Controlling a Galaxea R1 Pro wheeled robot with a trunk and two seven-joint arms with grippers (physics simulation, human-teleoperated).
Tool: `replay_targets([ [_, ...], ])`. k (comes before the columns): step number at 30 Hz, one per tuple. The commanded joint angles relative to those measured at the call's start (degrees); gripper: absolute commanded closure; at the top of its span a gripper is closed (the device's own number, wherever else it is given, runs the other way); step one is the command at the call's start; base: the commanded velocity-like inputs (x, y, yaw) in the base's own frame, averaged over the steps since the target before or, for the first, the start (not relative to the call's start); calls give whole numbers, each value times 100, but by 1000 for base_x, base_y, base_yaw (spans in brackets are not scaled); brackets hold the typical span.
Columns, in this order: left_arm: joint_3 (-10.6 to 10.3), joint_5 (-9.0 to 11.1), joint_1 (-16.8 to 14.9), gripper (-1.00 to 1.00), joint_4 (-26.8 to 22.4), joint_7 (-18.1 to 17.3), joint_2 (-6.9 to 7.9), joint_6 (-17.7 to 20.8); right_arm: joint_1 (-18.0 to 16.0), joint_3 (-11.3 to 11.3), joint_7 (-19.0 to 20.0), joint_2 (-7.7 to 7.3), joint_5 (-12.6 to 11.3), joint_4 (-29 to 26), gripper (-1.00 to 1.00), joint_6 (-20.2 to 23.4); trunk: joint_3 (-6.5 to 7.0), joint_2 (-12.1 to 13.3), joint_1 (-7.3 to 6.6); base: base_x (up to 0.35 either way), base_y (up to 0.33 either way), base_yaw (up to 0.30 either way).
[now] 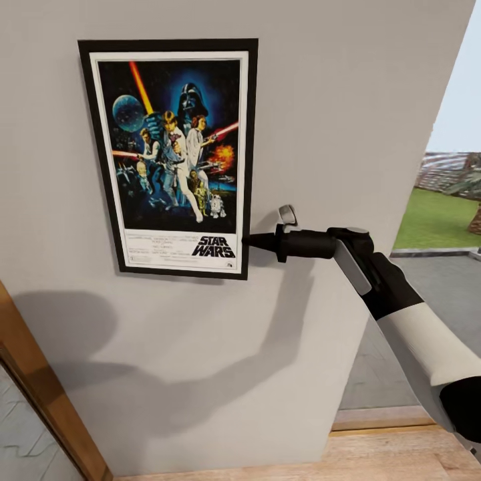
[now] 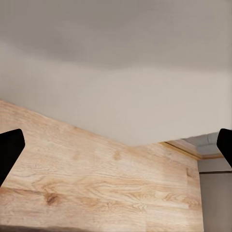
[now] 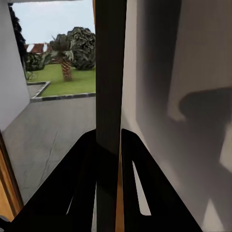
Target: Pick up the poster from the kitchen countertop and hang it on one of the wall nails in the kitchen.
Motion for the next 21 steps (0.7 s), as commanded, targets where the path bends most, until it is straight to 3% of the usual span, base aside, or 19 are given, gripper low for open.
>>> replay_targets([
  [1,-49,34,-3,-100,1,-7,1,-34,-3,15,-3,-6,-61,0,100,59,-12,-12,4,0,3,0],
  [21,-49,34,-2,-100,1,-11,1,-34,16,15,-12,-6,-52,-7,100,63,-12,-12,4,0,0,0],
])
